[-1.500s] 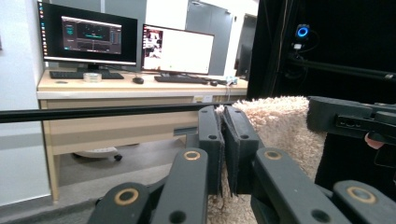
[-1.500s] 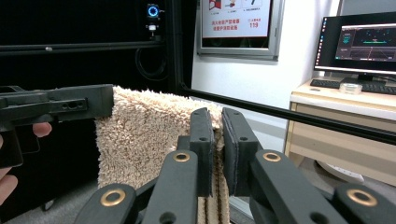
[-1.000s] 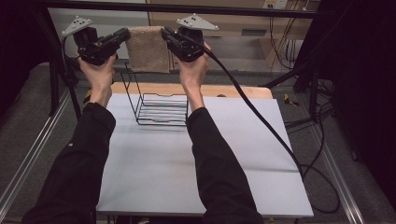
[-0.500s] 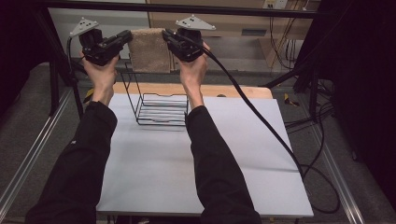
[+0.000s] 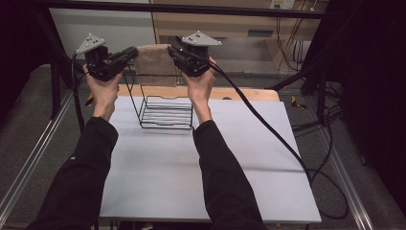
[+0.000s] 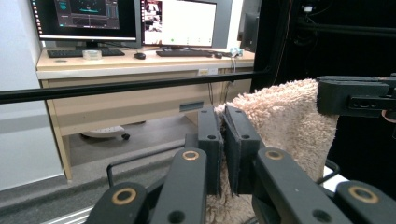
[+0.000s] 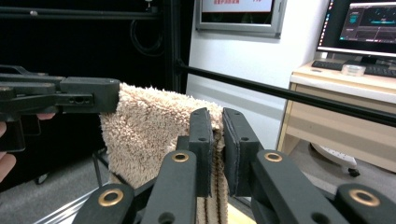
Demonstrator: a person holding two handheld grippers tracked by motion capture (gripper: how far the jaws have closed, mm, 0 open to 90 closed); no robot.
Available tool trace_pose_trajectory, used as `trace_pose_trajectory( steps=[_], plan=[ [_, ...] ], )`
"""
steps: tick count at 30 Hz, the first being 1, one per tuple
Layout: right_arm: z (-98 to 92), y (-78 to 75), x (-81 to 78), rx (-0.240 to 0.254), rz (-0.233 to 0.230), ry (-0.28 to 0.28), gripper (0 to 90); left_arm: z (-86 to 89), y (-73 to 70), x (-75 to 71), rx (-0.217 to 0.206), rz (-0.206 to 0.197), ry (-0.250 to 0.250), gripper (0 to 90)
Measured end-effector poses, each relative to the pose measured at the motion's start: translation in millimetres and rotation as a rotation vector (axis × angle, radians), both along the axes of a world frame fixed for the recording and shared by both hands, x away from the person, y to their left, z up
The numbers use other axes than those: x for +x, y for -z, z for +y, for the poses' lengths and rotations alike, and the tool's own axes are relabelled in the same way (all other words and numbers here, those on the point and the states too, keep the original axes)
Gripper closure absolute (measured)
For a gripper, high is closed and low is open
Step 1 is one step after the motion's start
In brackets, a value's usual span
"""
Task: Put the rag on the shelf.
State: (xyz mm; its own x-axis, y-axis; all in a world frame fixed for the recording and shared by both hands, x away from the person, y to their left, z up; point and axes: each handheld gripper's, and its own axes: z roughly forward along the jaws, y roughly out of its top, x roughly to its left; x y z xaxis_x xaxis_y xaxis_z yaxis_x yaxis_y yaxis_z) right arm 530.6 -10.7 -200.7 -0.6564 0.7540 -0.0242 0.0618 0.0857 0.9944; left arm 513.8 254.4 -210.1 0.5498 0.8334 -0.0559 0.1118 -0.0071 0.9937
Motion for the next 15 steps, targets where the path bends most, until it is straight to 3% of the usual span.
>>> trace_pose_trajectory(
  steps=[15],
  plan=[
    [-3.1, 16.8, -8.9, -0.011, 0.020, -0.029, 82.0, 3.5, 13.5, -15.4, 0.002, 0.019, 0.040, 84.8]
  ],
)
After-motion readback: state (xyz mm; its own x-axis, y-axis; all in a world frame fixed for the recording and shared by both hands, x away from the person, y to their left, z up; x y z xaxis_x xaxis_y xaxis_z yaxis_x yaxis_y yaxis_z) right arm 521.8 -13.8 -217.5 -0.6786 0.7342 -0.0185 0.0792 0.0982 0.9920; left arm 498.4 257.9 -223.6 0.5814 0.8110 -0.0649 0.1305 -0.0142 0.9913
